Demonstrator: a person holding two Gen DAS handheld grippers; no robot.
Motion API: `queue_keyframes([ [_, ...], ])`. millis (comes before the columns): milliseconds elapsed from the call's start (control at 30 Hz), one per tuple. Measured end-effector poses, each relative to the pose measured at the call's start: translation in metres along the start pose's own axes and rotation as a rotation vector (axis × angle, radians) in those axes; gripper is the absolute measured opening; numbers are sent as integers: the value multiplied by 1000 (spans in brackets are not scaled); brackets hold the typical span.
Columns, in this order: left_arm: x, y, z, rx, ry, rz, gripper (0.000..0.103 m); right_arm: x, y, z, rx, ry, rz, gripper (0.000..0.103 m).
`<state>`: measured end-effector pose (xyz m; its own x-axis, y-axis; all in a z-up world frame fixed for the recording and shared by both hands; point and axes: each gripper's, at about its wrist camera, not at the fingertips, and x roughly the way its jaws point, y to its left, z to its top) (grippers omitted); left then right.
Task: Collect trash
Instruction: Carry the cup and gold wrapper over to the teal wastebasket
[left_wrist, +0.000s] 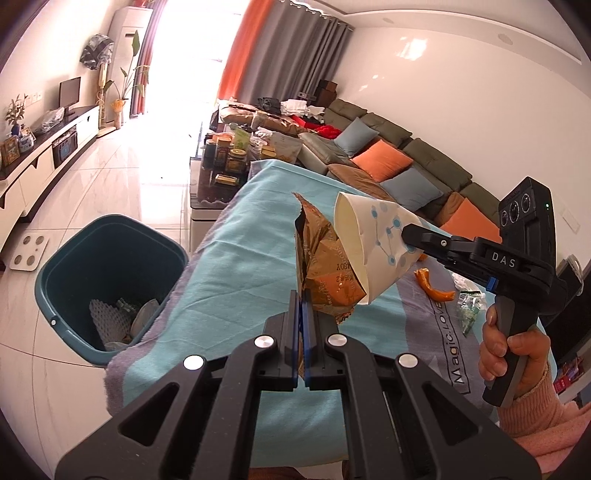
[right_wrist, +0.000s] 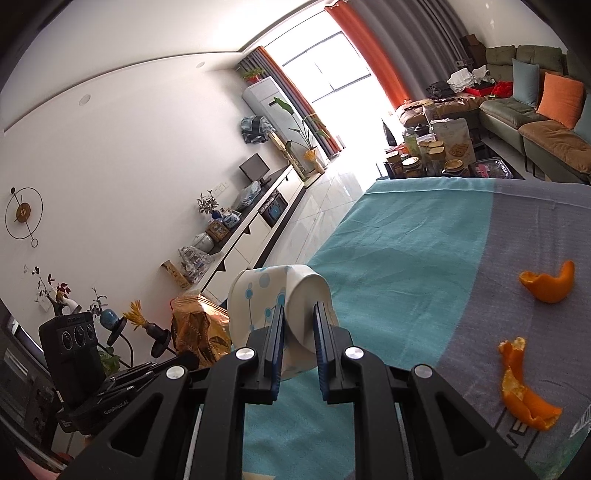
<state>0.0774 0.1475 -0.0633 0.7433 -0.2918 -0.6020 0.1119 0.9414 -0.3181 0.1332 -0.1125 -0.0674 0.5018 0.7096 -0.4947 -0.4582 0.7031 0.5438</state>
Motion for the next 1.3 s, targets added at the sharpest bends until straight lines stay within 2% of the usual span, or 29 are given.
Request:
queue_keyframes([
  [1300, -33, 57, 1, -105, -58, 130, 2, 69, 50, 16, -80, 90, 78, 14],
])
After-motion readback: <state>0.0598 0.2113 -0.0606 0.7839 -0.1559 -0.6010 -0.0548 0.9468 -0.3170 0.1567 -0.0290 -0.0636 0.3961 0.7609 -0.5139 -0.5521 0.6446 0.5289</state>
